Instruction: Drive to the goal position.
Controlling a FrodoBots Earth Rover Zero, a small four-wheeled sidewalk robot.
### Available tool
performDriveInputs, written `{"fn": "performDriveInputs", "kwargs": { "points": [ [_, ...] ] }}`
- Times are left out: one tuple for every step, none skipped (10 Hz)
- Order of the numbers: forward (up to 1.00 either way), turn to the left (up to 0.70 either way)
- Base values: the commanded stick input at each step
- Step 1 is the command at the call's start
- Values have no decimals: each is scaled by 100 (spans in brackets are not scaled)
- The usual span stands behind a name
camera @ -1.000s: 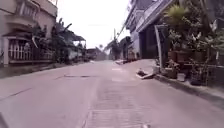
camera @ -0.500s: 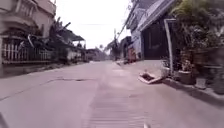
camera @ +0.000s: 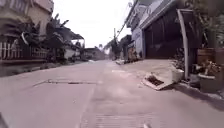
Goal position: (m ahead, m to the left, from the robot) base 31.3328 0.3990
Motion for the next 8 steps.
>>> {"fn": "performDriveInputs", "kwargs": {
  "points": [
    [100, 15],
    [100, 2],
    [100, 2],
    [100, 2],
    [100, 2],
    [100, 2],
    [100, 2],
    [100, 2]
  ]
}}
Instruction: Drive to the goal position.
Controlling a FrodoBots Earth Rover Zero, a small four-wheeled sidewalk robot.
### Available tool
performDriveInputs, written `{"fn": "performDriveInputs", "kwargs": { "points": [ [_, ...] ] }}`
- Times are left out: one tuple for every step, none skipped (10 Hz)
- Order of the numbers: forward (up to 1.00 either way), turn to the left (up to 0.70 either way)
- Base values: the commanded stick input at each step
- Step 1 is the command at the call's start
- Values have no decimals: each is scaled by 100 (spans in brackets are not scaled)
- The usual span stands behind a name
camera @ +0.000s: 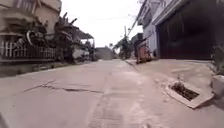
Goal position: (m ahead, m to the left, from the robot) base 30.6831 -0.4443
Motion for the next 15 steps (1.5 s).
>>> {"fn": "performDriveInputs", "kwargs": {
  "points": [
    [100, 2],
    [100, 2],
    [100, 2],
    [100, 2],
    [100, 2],
    [100, 2],
    [100, 2],
    [100, 2],
    [100, 2],
    [100, 2],
    [100, 2],
    [100, 2],
    [100, 2],
    [100, 2],
    [100, 2]
  ]
}}
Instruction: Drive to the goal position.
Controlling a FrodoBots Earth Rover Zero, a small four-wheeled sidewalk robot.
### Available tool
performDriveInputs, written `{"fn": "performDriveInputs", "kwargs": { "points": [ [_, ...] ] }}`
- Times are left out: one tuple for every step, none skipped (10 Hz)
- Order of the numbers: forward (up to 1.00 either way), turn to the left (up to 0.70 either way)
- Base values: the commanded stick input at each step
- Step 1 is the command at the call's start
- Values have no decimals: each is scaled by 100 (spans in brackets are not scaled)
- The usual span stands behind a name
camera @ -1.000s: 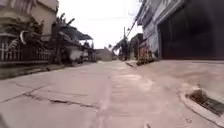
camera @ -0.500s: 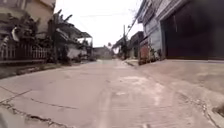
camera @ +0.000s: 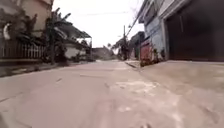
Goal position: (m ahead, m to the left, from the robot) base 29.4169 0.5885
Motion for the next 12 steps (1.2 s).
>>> {"fn": "performDriveInputs", "kwargs": {
  "points": [
    [100, 2],
    [100, 2],
    [100, 2],
    [100, 2],
    [100, 2],
    [100, 2],
    [100, 2],
    [100, 2],
    [100, 2],
    [100, 2],
    [100, 2],
    [100, 2]
  ]
}}
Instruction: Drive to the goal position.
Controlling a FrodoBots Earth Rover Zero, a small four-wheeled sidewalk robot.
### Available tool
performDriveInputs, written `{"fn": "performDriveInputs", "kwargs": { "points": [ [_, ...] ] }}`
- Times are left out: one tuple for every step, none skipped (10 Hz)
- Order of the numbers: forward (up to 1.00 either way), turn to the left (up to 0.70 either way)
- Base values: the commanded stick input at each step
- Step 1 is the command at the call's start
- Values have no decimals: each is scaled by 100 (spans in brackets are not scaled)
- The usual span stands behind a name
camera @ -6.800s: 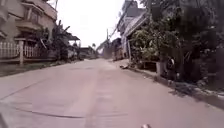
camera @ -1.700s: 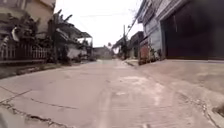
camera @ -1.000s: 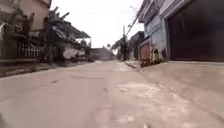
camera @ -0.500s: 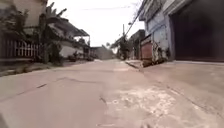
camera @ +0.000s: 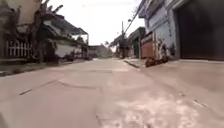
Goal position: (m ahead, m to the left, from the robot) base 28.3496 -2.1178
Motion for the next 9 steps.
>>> {"fn": "performDriveInputs", "kwargs": {
  "points": [
    [100, 2],
    [100, 2],
    [100, 2],
    [100, 2],
    [100, 2],
    [100, 2],
    [100, 2],
    [100, 2],
    [100, 2]
  ]
}}
